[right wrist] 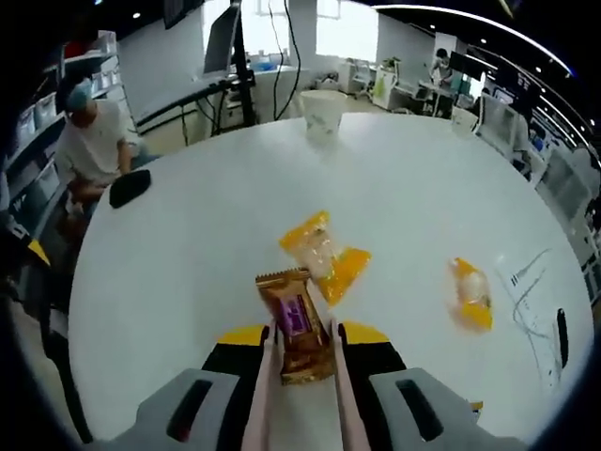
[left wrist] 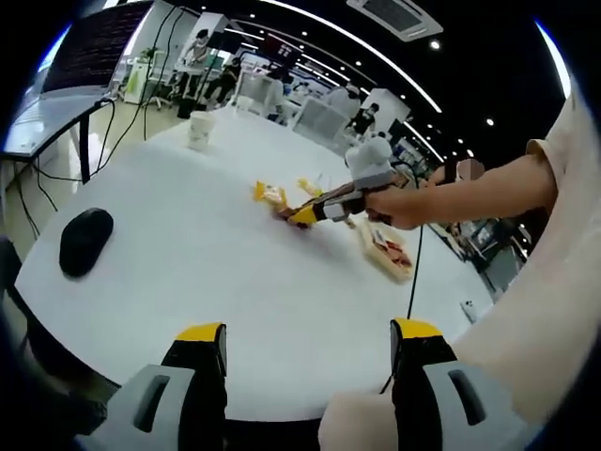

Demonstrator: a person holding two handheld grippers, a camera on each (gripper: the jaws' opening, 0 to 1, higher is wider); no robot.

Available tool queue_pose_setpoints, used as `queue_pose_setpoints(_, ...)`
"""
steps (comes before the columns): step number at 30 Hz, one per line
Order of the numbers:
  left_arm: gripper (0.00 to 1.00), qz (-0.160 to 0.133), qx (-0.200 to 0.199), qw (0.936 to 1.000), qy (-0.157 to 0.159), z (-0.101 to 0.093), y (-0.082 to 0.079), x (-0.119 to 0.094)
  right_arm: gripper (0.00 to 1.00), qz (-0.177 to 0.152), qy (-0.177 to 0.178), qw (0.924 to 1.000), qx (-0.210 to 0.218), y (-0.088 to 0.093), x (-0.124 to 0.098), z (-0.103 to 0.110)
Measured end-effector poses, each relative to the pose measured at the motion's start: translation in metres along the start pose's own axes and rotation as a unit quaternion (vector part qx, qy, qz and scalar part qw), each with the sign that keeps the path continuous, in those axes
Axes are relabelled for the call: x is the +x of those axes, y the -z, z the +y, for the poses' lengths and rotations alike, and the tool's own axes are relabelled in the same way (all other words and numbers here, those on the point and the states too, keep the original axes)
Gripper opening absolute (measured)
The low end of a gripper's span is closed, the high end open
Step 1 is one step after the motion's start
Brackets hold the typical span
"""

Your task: Place the target food into the container with the food tongs after gripping and lifting it, then release it inside without dropping or visibly crushing the food.

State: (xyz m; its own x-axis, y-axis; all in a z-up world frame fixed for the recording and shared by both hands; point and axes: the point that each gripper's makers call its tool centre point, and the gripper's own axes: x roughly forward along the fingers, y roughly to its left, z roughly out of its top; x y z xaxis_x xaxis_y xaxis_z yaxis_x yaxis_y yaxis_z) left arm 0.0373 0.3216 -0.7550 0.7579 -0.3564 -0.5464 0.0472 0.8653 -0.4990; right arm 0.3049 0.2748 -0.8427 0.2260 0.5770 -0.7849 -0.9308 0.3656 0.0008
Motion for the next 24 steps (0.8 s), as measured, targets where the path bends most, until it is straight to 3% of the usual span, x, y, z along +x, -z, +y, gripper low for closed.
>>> queue_pose_setpoints(9,0.7,-0.013,-0.008,0.9998,-0.01,-0.001,0.004,-0.007,0.23,0.033,0.012,0.9994,0.005,-0.001,0.005,-0.008)
queue_pose_setpoints(12,0.7,-0.019,-0.012,0.9996,-0.014,-0.002,0.004,-0.011,0.23,0.038,0.002,0.9988,0.03,0.0,0.003,-0.004)
queue_pose_setpoints(13,0.7,-0.019,-0.012,0.9997,-0.014,-0.002,0.006,-0.012,0.22,0.047,-0.007,0.9971,0.059,0.001,0.004,-0.005)
queue_pose_setpoints(20,0.7,-0.012,-0.009,0.9998,-0.016,-0.001,0.014,-0.019,0.22,0.035,-0.016,0.9963,0.077,0.007,-0.003,0.006)
queue_pose_setpoints(24,0.7,-0.01,0.0,0.9999,-0.011,-0.004,0.01,-0.019,0.22,0.012,-0.017,0.9943,0.105,0.004,-0.012,0.007)
